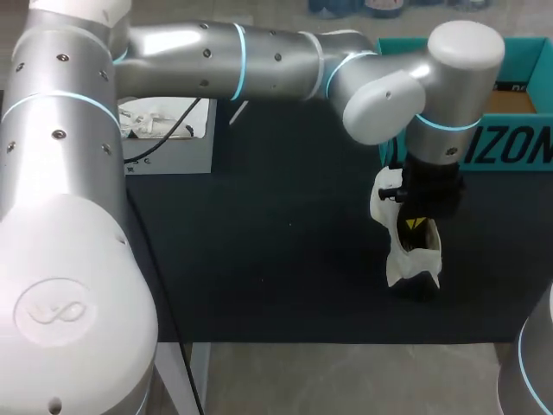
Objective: Take the shoe out of the shoebox, open the shoe tongue, remove and reinsert the insole, then place the shoe into the shoebox
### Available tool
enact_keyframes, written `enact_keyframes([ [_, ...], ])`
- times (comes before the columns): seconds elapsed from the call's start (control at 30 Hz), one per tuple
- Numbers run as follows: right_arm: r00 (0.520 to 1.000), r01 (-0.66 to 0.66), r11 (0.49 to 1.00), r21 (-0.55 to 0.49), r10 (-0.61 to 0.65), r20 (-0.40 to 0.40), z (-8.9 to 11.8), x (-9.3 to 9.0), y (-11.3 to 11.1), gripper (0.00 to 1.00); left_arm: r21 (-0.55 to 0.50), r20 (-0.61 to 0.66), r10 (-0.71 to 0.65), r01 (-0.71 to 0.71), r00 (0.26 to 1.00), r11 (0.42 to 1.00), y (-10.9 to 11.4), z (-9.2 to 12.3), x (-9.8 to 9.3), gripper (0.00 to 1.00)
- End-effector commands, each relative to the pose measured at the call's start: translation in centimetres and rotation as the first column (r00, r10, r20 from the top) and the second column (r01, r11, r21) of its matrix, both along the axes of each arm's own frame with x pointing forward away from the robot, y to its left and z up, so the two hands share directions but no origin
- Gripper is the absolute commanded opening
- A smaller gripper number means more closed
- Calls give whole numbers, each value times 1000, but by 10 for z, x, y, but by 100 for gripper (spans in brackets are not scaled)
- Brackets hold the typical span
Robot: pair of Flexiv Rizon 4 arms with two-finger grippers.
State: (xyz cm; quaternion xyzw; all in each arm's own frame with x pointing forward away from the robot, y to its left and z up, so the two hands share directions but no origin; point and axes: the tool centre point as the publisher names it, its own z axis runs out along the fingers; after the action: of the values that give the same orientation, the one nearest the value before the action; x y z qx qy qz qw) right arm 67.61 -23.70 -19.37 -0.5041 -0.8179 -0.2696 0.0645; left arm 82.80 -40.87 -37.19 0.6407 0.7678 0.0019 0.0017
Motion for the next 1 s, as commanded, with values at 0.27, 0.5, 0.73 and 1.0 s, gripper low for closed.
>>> enact_keyframes([
  [0.27, 1000, 2, 1000, -3, -2, 1, 0, -1, 0, 100, -10, -1, 19, -19, 1000, 1000, 9, 1, -7, 100],
  [0.5, 1000, 2, 1000, -3, -2, 1, 0, -1, 0, 100, -11, -19, 24, -24, 1000, 1000, 12, -5, -14, 100],
  [0.73, 1000, 2, 1000, -3, -2, 1, 0, -1, 0, 100, -19, -23, 26, -26, 999, 999, 10, 2, -16, 100],
  [1.0, 1000, 2, 1000, -3, -2, 1, 0, -1, 0, 100, -26, 11, 31, -30, 999, 999, 11, 30, -16, 100],
])
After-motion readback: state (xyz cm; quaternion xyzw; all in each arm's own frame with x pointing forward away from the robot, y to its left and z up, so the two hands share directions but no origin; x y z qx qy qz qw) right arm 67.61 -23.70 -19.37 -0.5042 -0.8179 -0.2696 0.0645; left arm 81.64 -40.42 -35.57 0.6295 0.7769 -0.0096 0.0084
